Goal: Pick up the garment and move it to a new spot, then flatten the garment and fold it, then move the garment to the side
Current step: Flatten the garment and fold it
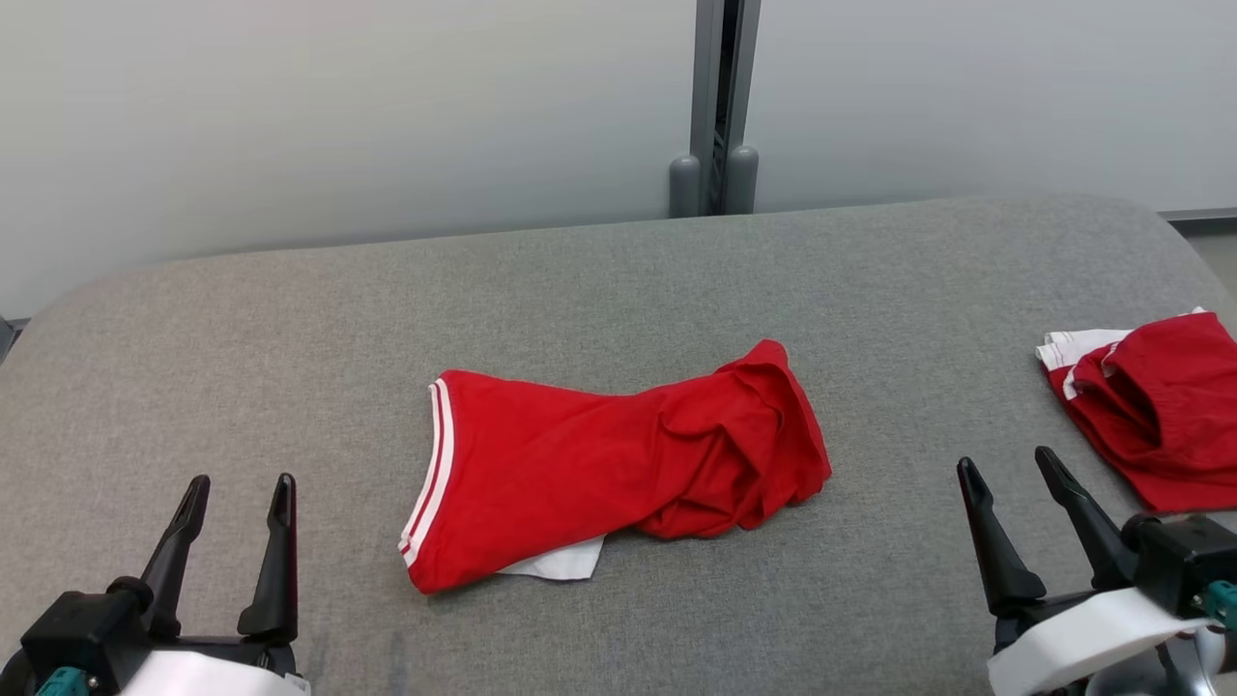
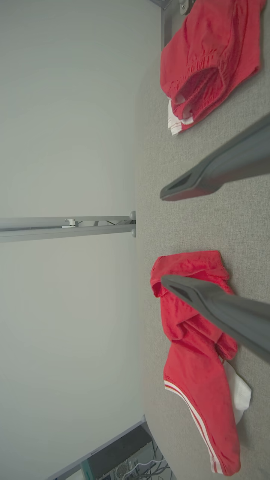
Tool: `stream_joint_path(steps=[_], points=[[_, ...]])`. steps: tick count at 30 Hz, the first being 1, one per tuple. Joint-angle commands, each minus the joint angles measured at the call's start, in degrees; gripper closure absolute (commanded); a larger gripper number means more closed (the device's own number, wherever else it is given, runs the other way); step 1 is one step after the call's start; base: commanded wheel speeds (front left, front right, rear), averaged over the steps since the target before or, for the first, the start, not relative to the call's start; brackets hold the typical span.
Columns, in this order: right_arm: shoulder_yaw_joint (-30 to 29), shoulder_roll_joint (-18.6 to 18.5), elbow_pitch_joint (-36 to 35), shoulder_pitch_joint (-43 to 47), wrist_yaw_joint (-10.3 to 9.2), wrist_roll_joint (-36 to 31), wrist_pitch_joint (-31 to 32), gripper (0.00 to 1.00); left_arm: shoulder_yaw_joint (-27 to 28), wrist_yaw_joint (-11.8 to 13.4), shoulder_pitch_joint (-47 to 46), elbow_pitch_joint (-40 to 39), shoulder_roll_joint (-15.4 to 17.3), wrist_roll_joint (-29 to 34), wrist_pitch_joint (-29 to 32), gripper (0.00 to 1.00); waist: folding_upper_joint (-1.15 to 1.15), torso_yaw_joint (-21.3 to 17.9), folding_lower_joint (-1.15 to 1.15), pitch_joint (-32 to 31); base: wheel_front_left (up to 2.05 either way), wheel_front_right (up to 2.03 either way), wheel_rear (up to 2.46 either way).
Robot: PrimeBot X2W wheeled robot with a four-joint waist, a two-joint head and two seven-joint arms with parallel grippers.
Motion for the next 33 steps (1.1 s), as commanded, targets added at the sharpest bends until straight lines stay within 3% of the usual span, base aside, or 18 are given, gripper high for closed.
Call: stream_joint_path(steps=[1, 10, 23, 24, 25, 26, 27, 33], points=[[0.29, -0.25, 0.30, -1.31, -0.02, 0.08, 0.17, 0.00, 0.08, 0.01, -1.24, -0.30, 0.34, 0.39, -0.14, 0.00, 0.00, 0.52, 0.00, 0.99, 0.00, 0.00, 0.00], [4.22, -2.70, 5.25, -9.37, -0.02, 0.31, 1.09, 0.00, -0.75, -2.08, -6.74, -0.10, -0.55, 0.76, -1.55, 0.00, 0.00, 4.84, 0.00, 9.09, 0.00, 0.00, 0.00], [6.76, -7.20, 20.39, -21.79, -0.02, 0.91, 1.60, 0.00, 0.28, -7.50, -15.86, 5.02, -3.33, 1.32, -4.61, 0.00, 0.00, 10.75, 0.00, 17.38, 0.00, 0.00, 0.00], [6.73, -7.42, 21.47, -22.49, -0.02, 0.92, 1.58, 0.51, 0.48, -7.83, -16.36, 5.35, -3.57, 1.52, -4.66, 0.00, 0.00, 10.96, 0.00, 17.65, 0.00, 0.00, 0.00], [6.67, -7.57, 22.30, -23.05, -0.02, 1.02, 1.38, 0.60, 0.81, -8.17, -16.78, 5.73, -3.83, 1.68, -4.78, 0.00, 0.00, 11.13, 0.00, 17.82, 0.00, 0.00, 0.00], [6.41, -7.72, 23.03, -23.73, -0.02, 0.86, 0.91, 0.85, 1.10, -8.65, -17.14, 6.04, -4.08, 1.83, -4.84, 0.00, 0.00, 11.25, 0.00, 18.00, 0.00, 0.00, 0.00], [6.10, -7.82, 23.56, -24.21, -0.02, 0.79, 0.60, 1.00, 1.31, -8.93, -17.49, 6.31, -4.38, 2.11, -4.90, 0.00, 0.00, 11.34, 0.00, 18.12, 0.00, 0.00, 0.00], [5.11, -8.30, 22.11, -26.42, -0.02, 0.57, -1.97, 1.00, 3.65, -10.48, -18.14, 6.75, -6.18, 4.03, -4.97, 0.00, 0.00, 10.99, 0.00, 17.82, 0.00, 0.00, 0.00]])
